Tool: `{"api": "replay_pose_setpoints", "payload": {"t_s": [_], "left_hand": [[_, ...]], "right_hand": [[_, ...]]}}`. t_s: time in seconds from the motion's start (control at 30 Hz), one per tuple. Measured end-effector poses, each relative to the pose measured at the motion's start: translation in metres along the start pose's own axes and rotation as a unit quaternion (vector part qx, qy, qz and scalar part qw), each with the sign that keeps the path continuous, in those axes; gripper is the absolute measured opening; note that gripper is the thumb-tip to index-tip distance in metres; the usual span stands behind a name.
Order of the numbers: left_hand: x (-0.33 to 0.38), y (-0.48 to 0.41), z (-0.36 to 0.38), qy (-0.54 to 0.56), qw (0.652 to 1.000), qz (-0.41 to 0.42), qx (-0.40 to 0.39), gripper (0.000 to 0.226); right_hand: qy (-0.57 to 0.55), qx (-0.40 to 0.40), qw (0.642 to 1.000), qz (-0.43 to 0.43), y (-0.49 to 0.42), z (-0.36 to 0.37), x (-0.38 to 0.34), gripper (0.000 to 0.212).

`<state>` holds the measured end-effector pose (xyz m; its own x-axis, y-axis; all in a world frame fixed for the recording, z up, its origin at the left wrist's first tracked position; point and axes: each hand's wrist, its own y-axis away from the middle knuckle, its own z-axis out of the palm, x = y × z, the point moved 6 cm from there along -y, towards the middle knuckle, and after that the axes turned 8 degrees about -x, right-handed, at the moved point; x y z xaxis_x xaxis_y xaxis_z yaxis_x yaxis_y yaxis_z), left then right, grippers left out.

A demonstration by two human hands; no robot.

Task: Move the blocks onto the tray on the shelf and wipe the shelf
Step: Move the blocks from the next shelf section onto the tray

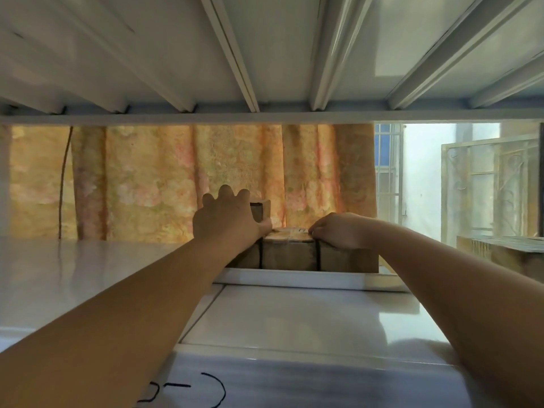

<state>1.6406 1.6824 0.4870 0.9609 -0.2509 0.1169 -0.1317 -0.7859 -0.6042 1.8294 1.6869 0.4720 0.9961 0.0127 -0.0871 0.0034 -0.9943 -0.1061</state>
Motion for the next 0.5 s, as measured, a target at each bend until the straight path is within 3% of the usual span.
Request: {"api": "replay_pose_setpoints", "payload": {"t_s": [0.23,0.5], "left_hand": [[0.0,0.001,0.003,0.016,1.0,-0.004,-0.01,0.065],[0.001,0.002,0.001,0.036,0.999,0.02,-0.013,0.06]], "right_hand": [[-0.036,0.026,0.999,-0.013,0.004,-0.001,0.0,0.037],[0.038,0.021,0.998,-0.034,0.015,-0.003,-0.004,0.045]]}}
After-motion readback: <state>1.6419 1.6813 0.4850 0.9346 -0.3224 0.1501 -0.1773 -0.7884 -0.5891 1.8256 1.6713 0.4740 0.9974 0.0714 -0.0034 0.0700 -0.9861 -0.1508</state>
